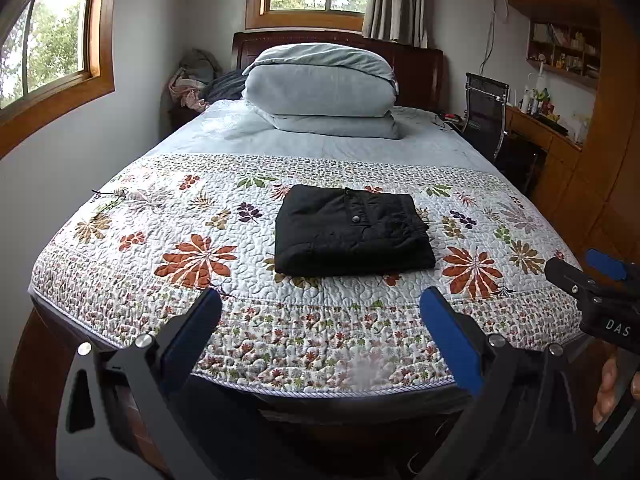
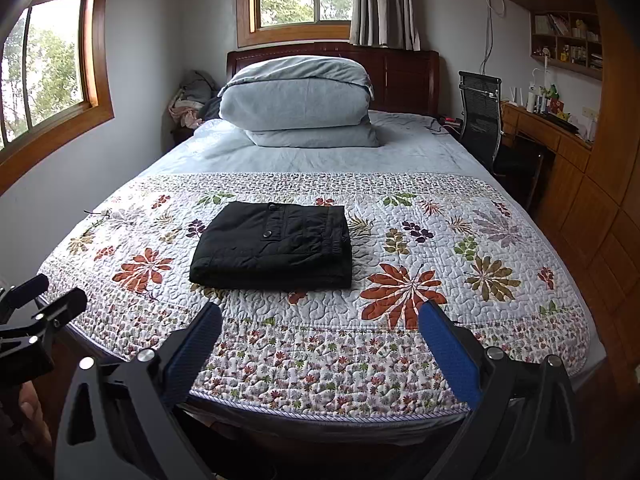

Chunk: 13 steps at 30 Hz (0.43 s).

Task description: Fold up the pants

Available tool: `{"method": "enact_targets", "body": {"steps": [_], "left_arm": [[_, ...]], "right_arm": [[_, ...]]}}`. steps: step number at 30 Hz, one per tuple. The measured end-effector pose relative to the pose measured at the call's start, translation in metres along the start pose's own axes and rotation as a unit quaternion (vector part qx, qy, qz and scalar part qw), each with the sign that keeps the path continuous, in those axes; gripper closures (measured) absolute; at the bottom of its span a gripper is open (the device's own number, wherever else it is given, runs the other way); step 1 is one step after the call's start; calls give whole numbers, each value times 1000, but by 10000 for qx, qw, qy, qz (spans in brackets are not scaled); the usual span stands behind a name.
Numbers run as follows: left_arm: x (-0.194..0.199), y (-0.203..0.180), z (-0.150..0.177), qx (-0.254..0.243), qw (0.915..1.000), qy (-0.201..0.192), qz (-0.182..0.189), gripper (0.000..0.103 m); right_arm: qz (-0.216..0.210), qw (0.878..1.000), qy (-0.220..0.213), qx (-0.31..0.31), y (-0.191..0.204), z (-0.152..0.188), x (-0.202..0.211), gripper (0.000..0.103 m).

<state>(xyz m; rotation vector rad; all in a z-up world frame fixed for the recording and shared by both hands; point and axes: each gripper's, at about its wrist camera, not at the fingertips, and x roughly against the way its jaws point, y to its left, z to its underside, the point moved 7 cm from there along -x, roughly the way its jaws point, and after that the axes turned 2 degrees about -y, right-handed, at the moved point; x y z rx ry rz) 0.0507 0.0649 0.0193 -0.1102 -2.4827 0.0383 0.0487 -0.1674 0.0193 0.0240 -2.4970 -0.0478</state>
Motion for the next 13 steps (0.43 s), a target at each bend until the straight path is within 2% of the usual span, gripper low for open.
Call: {"method": "enact_targets", "body": {"steps": [13], "left_arm": [[3, 5, -4, 84, 9999, -33, -74, 3]], "right_arm": [[-3, 10000, -2, 2, 0, -1, -1, 4]]}}
